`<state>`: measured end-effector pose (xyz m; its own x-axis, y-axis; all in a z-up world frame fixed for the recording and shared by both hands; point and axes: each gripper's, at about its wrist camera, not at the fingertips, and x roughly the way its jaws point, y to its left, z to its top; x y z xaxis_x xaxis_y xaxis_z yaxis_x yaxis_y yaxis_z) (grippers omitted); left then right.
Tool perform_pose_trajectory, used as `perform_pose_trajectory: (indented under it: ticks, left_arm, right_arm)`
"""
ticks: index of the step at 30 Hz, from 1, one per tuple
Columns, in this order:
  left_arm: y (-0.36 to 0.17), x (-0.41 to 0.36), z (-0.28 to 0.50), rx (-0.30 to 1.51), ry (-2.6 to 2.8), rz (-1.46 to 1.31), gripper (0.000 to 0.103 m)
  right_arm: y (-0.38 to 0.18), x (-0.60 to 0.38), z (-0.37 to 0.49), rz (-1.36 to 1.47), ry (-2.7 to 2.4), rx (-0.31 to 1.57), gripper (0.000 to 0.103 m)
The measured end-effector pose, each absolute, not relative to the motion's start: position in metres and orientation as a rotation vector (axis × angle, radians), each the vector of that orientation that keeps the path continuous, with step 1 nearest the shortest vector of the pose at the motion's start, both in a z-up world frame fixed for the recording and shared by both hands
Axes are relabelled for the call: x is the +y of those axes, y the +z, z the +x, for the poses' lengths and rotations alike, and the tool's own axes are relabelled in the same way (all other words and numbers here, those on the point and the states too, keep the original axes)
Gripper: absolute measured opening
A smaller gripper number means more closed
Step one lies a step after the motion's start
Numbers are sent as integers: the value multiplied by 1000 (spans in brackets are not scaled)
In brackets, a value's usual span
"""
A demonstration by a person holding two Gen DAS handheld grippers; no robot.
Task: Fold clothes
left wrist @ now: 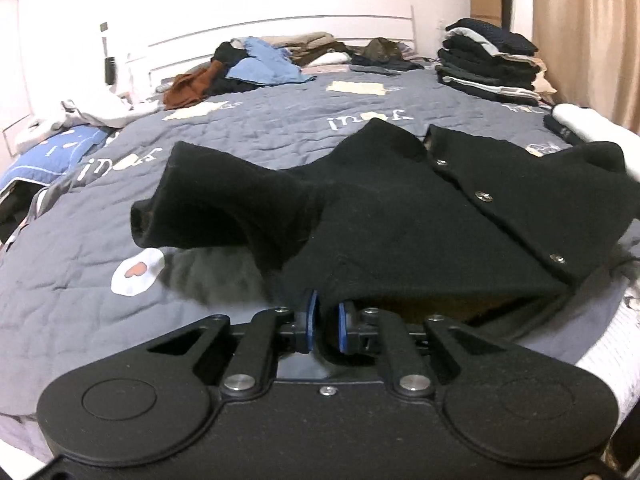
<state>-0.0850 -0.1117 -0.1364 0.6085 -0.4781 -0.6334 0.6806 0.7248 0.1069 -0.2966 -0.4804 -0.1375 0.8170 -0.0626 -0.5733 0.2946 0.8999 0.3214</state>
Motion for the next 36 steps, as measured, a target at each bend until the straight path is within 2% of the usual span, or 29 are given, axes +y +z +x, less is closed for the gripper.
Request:
perform_pose_trajectory:
  ticks: [4,5,6,8,10,11,12,15,24,28,36]
  left_arm:
    - [-159,-131,-86,651,-645,515,21]
    - [-163,-134,-85,664,-633,536,34]
    - [-166,-134,-83,679,-620,528,42]
    - [-170,-133,-77,710,-593,503,44]
    - [-170,-130,-71,739,-592,459,41]
    - [-169,-129,-70,751,-604,439,26]
    - [-168,-129,-71,754,-610,431,20]
    - [-163,-125,-71,766,-619,403,13]
    - [-107,-77,-63,715,-683,39,8]
    - [-98,-72,-65,710,-737,-9,8]
    - [-131,-105,-73,882,-697,348,12]
  right_arm:
    - [-144,-470,-291,334,-204,640,18]
    - [-146,-467,-290,313,-206,651,20]
    - [-147,-466,-288,300,-212,657,20]
    - [-149,-464,-286,278,-215,674,23]
    - [-152,-463,-282,253,-220,696,24]
    - [-155,-462,-280,244,-224,705,24]
    - [-158,-461,-278,237,-226,720,24]
    - [-160,-462,-277,250,-238,726,21]
    - [-127,-484,-302,487,-238,535,16]
    - [-115,-492,-311,565,-199,479,16]
    - [-144,-477,-289,310,-184,859,19]
